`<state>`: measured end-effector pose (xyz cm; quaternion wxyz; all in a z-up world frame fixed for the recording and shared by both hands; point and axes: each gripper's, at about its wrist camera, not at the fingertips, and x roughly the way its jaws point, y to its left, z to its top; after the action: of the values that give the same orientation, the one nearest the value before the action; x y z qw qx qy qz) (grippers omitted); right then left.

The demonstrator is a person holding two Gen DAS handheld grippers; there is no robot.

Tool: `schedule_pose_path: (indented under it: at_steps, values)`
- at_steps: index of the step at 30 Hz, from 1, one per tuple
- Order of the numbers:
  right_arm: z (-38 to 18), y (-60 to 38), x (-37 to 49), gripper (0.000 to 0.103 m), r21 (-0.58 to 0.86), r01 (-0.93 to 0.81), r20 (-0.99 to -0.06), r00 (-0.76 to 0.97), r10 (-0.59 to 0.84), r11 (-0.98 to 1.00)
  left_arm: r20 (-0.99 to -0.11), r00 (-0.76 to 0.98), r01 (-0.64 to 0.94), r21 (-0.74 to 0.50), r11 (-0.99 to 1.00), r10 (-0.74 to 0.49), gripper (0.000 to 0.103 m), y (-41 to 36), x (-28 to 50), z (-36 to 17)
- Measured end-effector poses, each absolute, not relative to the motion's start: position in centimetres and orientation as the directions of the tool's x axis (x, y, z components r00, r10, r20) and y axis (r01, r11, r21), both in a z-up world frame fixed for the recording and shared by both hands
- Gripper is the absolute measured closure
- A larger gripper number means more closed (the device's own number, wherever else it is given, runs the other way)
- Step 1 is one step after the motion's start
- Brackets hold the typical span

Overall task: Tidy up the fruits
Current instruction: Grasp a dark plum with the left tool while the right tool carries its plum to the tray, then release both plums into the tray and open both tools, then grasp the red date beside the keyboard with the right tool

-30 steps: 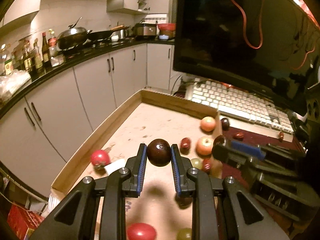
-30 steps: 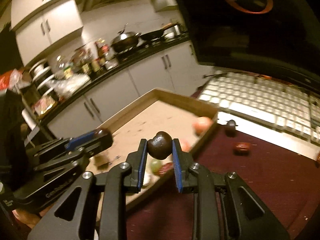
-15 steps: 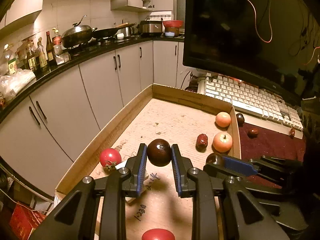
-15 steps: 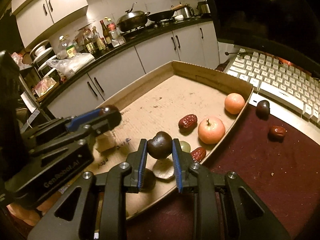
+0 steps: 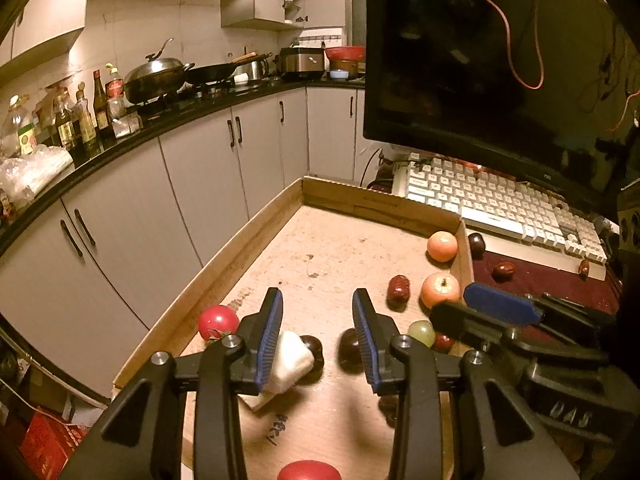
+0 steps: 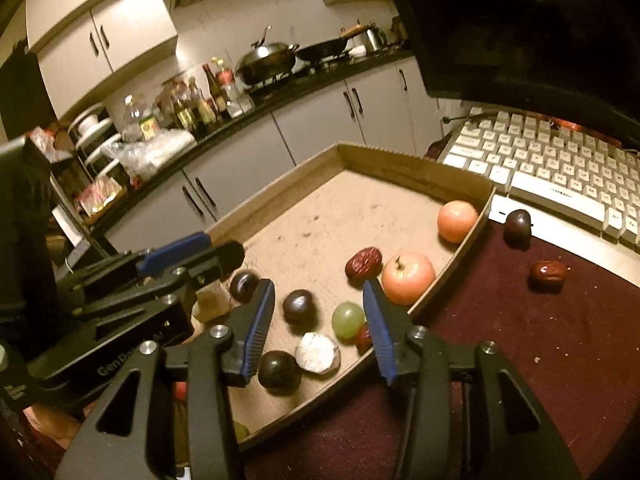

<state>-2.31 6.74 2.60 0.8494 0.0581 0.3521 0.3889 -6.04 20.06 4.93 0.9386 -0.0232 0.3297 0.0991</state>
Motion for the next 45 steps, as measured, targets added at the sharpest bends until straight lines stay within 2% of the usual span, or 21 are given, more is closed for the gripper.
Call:
schedule_pose_path:
  at_steps: [7,16,24,31,39,42,44,45]
  values:
    - [4.0,3.8,-1.9,0.055,0.403,-0.568,-0.524,0.499,0.690,0.718,-0.596,0.793,-0.118,0.048,0.992,0.123,0.056,17.3,-6.7,5.9]
    - [5.3,-8.1,-0.5,0.055,0.386,-0.391,-0.522,0.654,0.548,0.835,-0.626,0.780,0.004,0.030,1.000,0.015,0.056,13.1,-5.7,5.9]
    - [5.2,-17.3,3.3,0.055,0.390,-0.179,-0.618,0.676,0.401,0.903,-0.661,0.747,0.123,0.028,0.992,-0.074,0.056,8.3,-3.4,5.9]
    - [2.6,-21.7,5.9,0.055,0.491,-0.066,-0.647,0.640,0.414,0.869,-0.709,0.701,0.159,0.046,0.986,-0.080,0.056,6.1,-1.9,4.7]
    - [-0.2,-22.4,7.3,0.056,0.437,0.005,-0.715,0.609,0.344,0.900,-0.762,0.640,0.197,0.035,0.980,-0.102,0.056,6.0,1.3,2.9]
    - [-0.6,-22.0,7.6,0.063,0.406,0.004,-0.725,0.609,0.320,0.914,-0.768,0.629,0.217,0.026,0.976,-0.119,0.056,6.1,1.9,2.8]
    - [-0.6,-21.3,7.8,0.076,0.363,-0.007,-0.739,0.607,0.292,0.932,-0.772,0.626,0.215,0.038,0.976,-0.108,0.056,6.1,2.2,2.8]
    - [-0.6,-20.9,7.7,0.078,0.346,-0.010,-0.741,0.611,0.279,0.938,-0.776,0.625,0.203,0.047,0.978,-0.092,0.056,6.2,2.4,2.8]
